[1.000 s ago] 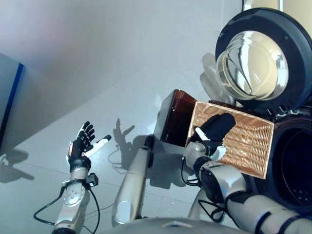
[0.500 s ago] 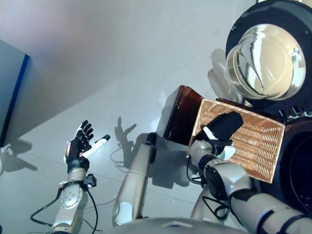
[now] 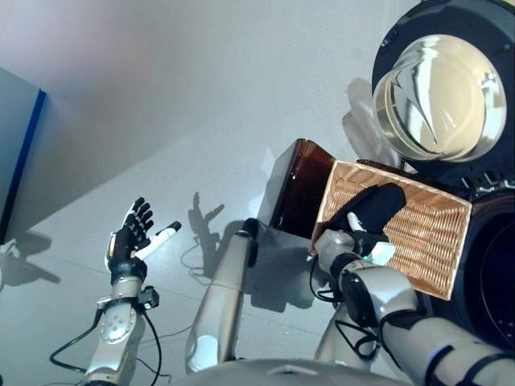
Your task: Pick up the clothes and place them into the washing machine
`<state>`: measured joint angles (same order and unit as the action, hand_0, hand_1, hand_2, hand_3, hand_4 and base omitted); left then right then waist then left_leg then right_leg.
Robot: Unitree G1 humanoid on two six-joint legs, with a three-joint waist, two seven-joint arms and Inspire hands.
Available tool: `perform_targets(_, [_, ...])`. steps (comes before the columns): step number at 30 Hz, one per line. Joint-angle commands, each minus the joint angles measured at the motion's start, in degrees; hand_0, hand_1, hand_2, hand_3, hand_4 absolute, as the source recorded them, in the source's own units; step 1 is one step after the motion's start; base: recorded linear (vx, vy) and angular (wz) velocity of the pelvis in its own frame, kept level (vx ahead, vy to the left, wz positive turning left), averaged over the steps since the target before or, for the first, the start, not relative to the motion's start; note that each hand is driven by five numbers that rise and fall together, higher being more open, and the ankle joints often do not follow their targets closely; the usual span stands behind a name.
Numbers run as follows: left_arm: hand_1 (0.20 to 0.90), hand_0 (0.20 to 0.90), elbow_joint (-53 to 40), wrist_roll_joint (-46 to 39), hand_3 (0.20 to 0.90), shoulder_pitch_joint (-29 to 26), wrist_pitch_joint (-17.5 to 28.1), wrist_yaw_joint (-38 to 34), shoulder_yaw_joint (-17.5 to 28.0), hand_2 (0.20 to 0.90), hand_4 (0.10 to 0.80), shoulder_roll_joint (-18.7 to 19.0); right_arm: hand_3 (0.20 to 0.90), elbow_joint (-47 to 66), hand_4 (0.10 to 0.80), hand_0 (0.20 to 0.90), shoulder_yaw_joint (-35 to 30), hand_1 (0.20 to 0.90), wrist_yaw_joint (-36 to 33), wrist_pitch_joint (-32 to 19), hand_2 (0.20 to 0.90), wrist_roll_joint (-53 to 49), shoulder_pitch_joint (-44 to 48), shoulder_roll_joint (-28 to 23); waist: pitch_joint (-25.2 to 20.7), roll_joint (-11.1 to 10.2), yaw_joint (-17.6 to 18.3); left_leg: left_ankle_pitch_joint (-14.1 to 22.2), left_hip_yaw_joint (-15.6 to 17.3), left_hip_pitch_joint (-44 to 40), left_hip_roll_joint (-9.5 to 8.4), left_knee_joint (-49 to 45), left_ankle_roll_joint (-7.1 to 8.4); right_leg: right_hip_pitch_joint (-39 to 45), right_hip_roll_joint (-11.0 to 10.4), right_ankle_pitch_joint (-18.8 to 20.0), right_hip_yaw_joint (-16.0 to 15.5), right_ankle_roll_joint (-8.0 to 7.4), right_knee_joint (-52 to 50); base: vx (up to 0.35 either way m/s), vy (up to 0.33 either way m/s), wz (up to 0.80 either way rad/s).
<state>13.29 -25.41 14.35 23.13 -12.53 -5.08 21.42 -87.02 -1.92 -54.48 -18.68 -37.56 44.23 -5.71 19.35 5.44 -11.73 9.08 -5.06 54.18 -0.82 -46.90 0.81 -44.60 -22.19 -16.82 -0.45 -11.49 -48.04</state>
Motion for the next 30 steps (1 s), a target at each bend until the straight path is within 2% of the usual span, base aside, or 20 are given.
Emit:
perform_targets(1, [0.900, 0.900, -4.1, -0.1, 0.900, -1.3, 6.2, -1.9, 4.3, 0.900, 0.800, 3.9, 0.200, 0.2, 0.300, 0.200, -0.9, 0.200, -0.3, -1.7, 0.200, 0.8, 1.6, -1.0, -1.5, 1.8, -1.5, 3.2, 0.0, 0.0, 1.26, 0.2, 0.66, -4.3, 1.4, 6.6, 1.4, 3.61, 0.5, 0.000, 0.000, 0.00])
perform_targets(23, [0.900, 0.900, -1.7, 0.3, 0.900, -2.2, 6.2, -1.8, 5.6, 0.900, 0.800, 4.2, 0.200, 1.0, 0.300, 0.200, -1.4, 0.200, -0.1, -2.4, 0.200, 1.4, 0.0, -1.4, -2.3, 1.2, -1.3, 3.3, 0.4, -0.1, 1.48, 0.5, 0.54, -4.3, 1.1, 7.3, 1.5, 3.42, 1.2, -0.004, 0.001, 0.00])
perform_targets(24, [0.900, 0.900, -1.6, 0.3, 0.900, -2.2, 6.3, -1.9, 5.8, 0.900, 0.800, 4.1, 0.200, 1.6, 0.300, 0.200, -1.4, 0.200, 0.3, -3.0, 0.200, 1.1, 0.1, -1.3, -2.1, 1.2, -1.2, 1.0, 0.7, 0.2, 1.62, 1.7, 0.39, -4.6, 1.2, 9.4, 1.4, 3.81, 2.4, -0.090, 0.012, 0.00])
perform_targets(26, [0.900, 0.900, -1.2, 0.3, 0.900, -2.1, 6.6, -2.1, 6.0, 0.900, 0.800, 4.2, 0.200, 3.2, 0.300, 0.200, -1.1, 0.200, 0.8, -4.4, 0.200, 0.8, 0.0, -0.8, -2.0, 1.0, -1.0, 0.5, 0.8, -0.4, 1.77, 2.8, 0.50, -4.0, 1.2, 10.1, 1.3, 3.68, 3.5, 0.012, -0.001, 0.02])
perform_targets(27, [0.900, 0.900, -1.1, 0.3, 0.900, -2.1, 6.6, -2.1, 6.0, 0.900, 0.800, 4.2, 0.200, 3.2, 0.300, 0.200, -1.1, 0.200, 0.8, -4.4, 0.200, 0.8, 0.0, -0.8, -2.3, 0.9, -1.0, 2.4, 0.7, -1.0, 1.73, 2.3, 0.68, -3.5, 1.2, 8.5, 1.4, 3.34, 2.9, 0.116, -0.016, 0.03])
perform_targets(28, [0.900, 0.900, -0.9, 0.2, 0.900, -1.9, 6.9, -2.0, 6.2, 0.900, 0.800, 4.4, 0.200, 5.2, 0.300, 0.200, -0.7, 0.200, 1.6, -5.8, 0.200, 0.4, -0.1, -0.4, -2.2, 0.7, -0.9, 2.1, 0.7, -1.5, 1.81, 3.2, 0.75, -3.1, 1.3, 8.8, 1.3, 3.31, 3.6, 0.000, 0.000, 0.00])
perform_targets(29, [0.900, 0.900, -0.8, 0.1, 0.900, -1.6, 7.2, -2.0, 6.6, 0.900, 0.800, 4.6, 0.200, 7.5, 0.300, 0.200, 0.1, 0.200, 2.9, -6.8, 0.200, 0.3, -0.9, -0.1, -1.8, 0.4, -0.6, -0.7, 1.2, -2.0, 1.99, 5.8, 0.68, -2.8, 1.6, 11.5, 1.0, 3.52, 6.0, -0.089, 0.000, 0.01])
perform_targets(30, [0.900, 0.900, -0.8, 0.1, 0.900, -1.6, 7.2, -2.0, 6.6, 0.900, 0.800, 4.6, 0.200, 7.5, 0.300, 0.200, 0.1, 0.200, 2.9, -6.8, 0.200, 0.3, -1.0, -0.1, -1.8, 0.4, -0.6, -0.7, 1.2, -2.1, 1.99, 5.8, 0.68, -2.7, 1.6, 11.5, 1.0, 3.52, 6.1, -0.094, -0.008, -0.04])
